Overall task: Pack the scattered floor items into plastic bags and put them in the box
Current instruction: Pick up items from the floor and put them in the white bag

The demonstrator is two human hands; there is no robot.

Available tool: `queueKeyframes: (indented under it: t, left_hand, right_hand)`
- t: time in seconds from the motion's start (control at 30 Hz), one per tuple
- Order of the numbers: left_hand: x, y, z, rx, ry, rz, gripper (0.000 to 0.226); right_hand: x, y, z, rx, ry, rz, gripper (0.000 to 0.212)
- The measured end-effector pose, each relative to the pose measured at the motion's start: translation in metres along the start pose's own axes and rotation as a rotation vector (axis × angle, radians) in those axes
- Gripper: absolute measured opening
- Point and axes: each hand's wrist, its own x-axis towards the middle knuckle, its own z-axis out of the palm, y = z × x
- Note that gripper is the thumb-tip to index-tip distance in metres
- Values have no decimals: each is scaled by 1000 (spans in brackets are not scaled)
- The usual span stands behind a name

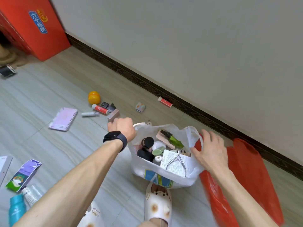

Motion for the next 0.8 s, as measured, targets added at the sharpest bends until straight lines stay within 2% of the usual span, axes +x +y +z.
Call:
queueKeyframes:
  t: [0.03, 0.1, 0.17, 0.2, 0.23, 0.3, 0.37, 0.4, 0.47, 0.57, 0.63, 0.7, 0.8]
  left_hand:
    - [-1, -4, -1, -102, -32, -24, 25]
    - [-8, -3, -7, -280, -70, -16, 18]
    - [-15, 3, -14, -512, -117, -17, 13]
    - [-18, 7, -17, -635, -152, -25, 14]
    - [-21, 10, -21, -751, -186, -44, 17]
    - [-30, 18, -32, -935, -292, -85, 19]
    - [-42, 23, -45, -1063, -443, -131, 19]
    - [-47, 23, -51, -1092, -504, -150, 21]
    - [-54, 16, -63, -1084, -563, -154, 27]
    - [-64, 6, -90, -1107, -505, -147, 25]
    - [-81, 5, -105, -1174, -425, -141, 14]
    - [-97, 4, -112, -1196, -441, -121, 14]
    - [-123, -21, -124, -1234, -479, -105, 21]
  right_hand:
    - [-5, 8, 2, 23, -113, 71, 68]
    - [-14, 17, 2, 113, -211, 168, 43]
    - [-25, 22, 1, 241, -137, 200, 19]
    - [-30, 21, -1, 322, -109, 215, 14]
    - [-33, 19, -3, 456, -91, 241, 13]
    - [-35, 9, -13, 881, -82, 334, 16]
    - [-32, 2, -27, 1249, -54, 391, 15]
    - [-31, -2, -38, 1354, -60, 383, 17]
    - [-29, -13, -60, 1421, -135, 354, 21]
    - [-26, -40, -98, 1381, -319, 288, 30]
    - [-27, -56, -120, 1291, -317, 216, 31]
    - [-30, -66, -127, 1263, -301, 156, 28]
    - [-50, -69, -127, 1436, -340, 120, 26]
